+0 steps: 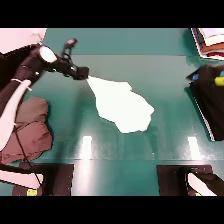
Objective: Fold the shirts.
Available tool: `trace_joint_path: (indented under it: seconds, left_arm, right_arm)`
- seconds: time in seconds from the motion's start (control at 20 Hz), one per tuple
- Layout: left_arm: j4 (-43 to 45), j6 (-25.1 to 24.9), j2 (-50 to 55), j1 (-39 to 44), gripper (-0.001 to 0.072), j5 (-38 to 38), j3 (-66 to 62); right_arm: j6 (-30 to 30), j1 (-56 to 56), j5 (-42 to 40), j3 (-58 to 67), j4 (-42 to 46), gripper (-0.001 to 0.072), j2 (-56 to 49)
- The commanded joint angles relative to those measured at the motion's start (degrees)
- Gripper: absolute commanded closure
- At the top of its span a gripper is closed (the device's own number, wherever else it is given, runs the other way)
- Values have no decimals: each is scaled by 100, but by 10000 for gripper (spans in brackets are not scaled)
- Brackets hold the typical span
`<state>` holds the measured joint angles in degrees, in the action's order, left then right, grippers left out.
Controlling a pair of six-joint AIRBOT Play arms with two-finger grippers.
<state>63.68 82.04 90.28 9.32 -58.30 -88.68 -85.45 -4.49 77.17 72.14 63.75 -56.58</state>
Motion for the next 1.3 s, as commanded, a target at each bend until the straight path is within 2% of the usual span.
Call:
trace_joint_path:
  seconds: [0.0, 0.05, 0.1, 0.25, 0.4, 0.55, 0.75, 0.8, 0.85, 0.9, 0.95, 1.05, 1.25]
  left_arm:
    - [251, -2, -306, -299, 686, -192, -127]
    - [264, -2, -302, -299, 686, -286, -125]
    - [271, 0, -304, -299, 686, -308, -114]
    - [278, 2, -302, -299, 686, -330, -114]
    - [278, 2, -304, -299, 686, -356, -114]
    - [278, 2, -304, -299, 686, -426, -114]
    - [280, 2, -304, -299, 686, -437, -114]
    - [280, 2, -304, -299, 686, -448, -114]
    - [280, 2, -304, -299, 686, -487, -114]
    - [286, 2, -304, -299, 686, -516, -116]
    - [286, 4, -319, -299, 687, -527, -120]
    - [328, 55, -525, -302, 687, -485, -195]
    - [503, 44, -1508, -313, 687, -424, -942]
  right_arm:
    - [-94, -7, -654, -1344, 79, 542, -20]
    - [-90, -7, -964, -1735, -151, 331, -111]
    - [-85, -9, -1167, -2015, -402, 257, -278]
    - [369, -175, -1714, -2492, -1447, 258, -1134]
    - [881, -575, -2280, -2417, -2533, 258, -2105]
    - [935, -1032, -2570, -1827, -2671, 262, -2962]
    - [920, -1320, -2441, -935, -2660, 267, -3834]
    - [920, -1355, -2354, -767, -2656, 300, -3991]
    - [922, -1353, -2282, -640, -2656, 421, -4100]
    - [922, -1353, -2221, -533, -2618, 616, -4157]
    - [925, -1351, -2212, -461, -2566, 691, -4157]
    - [925, -1268, -2153, -264, -2288, 692, -3917]
    - [925, -879, -1906, 566, -1593, 692, -2603]
